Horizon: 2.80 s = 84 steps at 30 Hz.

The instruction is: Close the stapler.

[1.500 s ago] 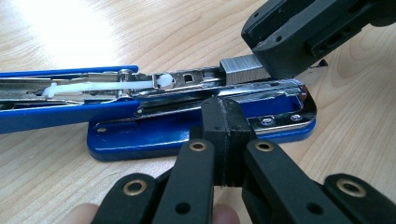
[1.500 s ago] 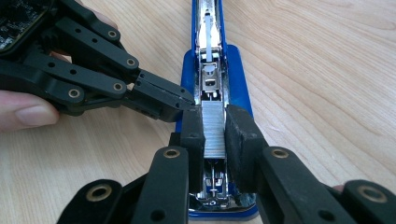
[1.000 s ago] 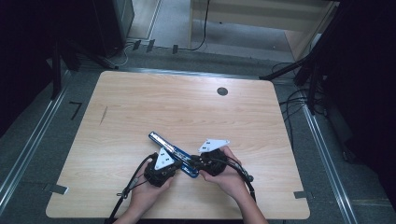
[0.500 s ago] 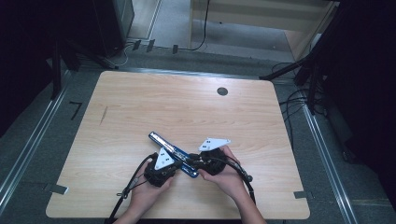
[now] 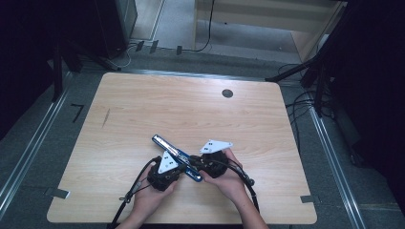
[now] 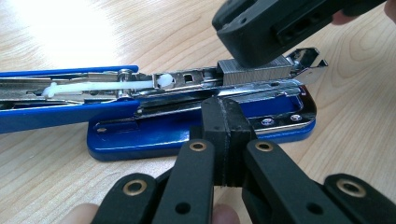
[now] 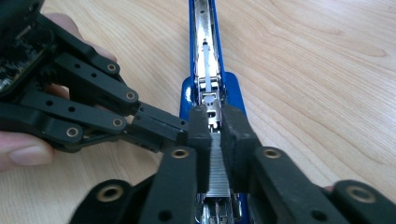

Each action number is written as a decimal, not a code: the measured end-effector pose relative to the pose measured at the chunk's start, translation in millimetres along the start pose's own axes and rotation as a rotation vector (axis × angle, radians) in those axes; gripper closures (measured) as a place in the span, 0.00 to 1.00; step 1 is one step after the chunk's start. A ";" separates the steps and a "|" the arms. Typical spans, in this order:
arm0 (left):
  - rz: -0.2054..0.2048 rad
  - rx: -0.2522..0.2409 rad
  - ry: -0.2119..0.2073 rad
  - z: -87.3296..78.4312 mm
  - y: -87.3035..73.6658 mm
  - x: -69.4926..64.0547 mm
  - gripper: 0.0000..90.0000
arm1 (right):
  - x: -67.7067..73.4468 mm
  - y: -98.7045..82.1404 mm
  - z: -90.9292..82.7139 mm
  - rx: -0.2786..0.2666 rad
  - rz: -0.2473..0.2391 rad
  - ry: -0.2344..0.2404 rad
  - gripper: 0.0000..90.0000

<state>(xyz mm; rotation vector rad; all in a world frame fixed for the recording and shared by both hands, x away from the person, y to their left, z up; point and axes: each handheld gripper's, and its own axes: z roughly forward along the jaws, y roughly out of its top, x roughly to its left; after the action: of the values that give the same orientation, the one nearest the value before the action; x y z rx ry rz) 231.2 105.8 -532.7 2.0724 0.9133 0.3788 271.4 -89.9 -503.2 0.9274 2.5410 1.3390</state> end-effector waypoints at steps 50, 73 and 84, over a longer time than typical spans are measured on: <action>-0.032 -0.003 -0.017 0.0 0.0 3.3 1.00 | -5.0 -2.1 -3.1 0.014 0.026 0.013 1.00; -0.038 -0.002 -0.021 0.1 0.0 4.2 1.00 | -2.8 -4.4 -0.1 0.045 0.055 0.005 0.89; -0.038 -0.002 -0.022 0.2 0.0 4.1 1.00 | 0.8 -3.9 -2.3 0.019 -0.035 -0.006 0.89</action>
<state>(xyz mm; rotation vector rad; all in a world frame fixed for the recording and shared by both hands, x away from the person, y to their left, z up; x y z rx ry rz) 234.1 108.7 -532.9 2.0505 0.9375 0.3363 268.1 -92.6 -504.8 0.8850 2.5576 1.3020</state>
